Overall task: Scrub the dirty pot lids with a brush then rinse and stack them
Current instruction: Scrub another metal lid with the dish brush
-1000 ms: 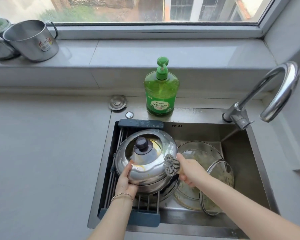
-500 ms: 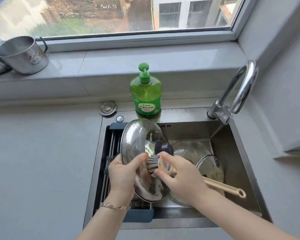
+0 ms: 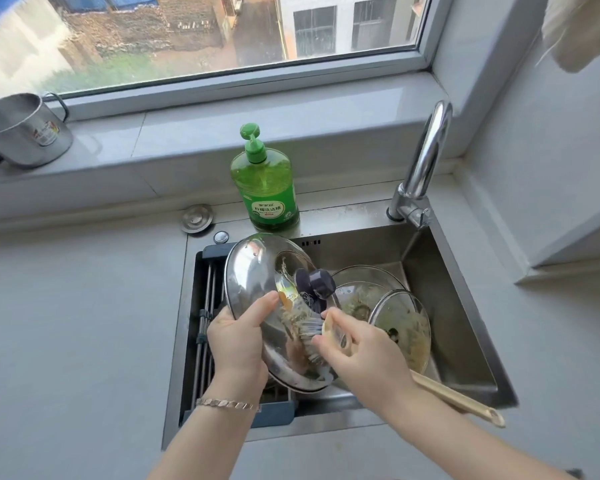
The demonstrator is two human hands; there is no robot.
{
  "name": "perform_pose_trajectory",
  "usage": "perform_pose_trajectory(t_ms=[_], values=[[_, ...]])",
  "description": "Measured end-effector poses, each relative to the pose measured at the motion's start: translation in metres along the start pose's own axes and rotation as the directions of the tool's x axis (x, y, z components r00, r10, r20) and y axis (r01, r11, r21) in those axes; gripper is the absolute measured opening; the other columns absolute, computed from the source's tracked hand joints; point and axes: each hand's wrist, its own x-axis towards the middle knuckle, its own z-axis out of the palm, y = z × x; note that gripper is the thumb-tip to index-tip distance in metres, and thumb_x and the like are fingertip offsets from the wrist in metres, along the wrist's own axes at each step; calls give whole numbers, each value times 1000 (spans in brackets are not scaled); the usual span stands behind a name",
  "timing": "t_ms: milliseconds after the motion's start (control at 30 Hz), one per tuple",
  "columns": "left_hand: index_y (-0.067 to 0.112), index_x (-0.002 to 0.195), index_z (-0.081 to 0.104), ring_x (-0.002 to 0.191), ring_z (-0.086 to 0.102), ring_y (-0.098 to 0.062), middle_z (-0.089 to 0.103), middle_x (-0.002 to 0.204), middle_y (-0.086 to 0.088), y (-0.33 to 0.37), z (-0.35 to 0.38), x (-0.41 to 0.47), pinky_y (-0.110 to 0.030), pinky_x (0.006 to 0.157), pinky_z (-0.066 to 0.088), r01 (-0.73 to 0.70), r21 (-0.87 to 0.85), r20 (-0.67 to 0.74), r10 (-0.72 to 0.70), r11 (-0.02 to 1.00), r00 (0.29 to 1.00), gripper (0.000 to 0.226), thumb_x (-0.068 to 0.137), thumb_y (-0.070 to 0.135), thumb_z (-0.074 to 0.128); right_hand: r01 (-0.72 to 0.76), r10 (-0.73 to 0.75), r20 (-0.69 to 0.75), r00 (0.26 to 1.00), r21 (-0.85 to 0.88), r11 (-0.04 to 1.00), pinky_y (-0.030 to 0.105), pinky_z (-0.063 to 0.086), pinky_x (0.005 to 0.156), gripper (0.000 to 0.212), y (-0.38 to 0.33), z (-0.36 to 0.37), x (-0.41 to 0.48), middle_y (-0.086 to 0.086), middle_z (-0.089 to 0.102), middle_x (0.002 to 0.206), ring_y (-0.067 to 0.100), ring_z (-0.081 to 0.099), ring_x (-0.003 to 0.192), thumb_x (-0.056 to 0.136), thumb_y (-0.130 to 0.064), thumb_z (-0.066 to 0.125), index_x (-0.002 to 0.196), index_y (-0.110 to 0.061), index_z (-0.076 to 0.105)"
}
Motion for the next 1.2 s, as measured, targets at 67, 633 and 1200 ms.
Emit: perform_pose_trajectory(t_ms=[67,633,1200], values=[[11,79,64,59,66,-19,70,67,-3,2,-1,-1,-27,54,56,-14,27,-10,15,1000,1000,17,72,-1,74,-73,76,68,995,-47,996,25,31,52,15,12,-7,-3,-9,52,56,7,39,51,88,-46,52,81,-32,52],[12,65,73,77,69,-37,72,73,-15,8,7,-45,-52,75,57,-324,281,283,244,904,927,19,71,-5,75,-205,168,157,973,260,943,18,28,47,28,37,-51,57,-15,45,59,-1,37,46,92,-41,49,102,-18,62],[14,65,71,71,70,-26,71,66,-6,-6,18,-47,-46,69,59,-428,437,343,293,791,892,17,72,-2,75,-261,275,-108,956,123,957,34,46,81,40,37,-41,45,-4,64,106,18,58,100,87,-52,52,110,-21,63]])
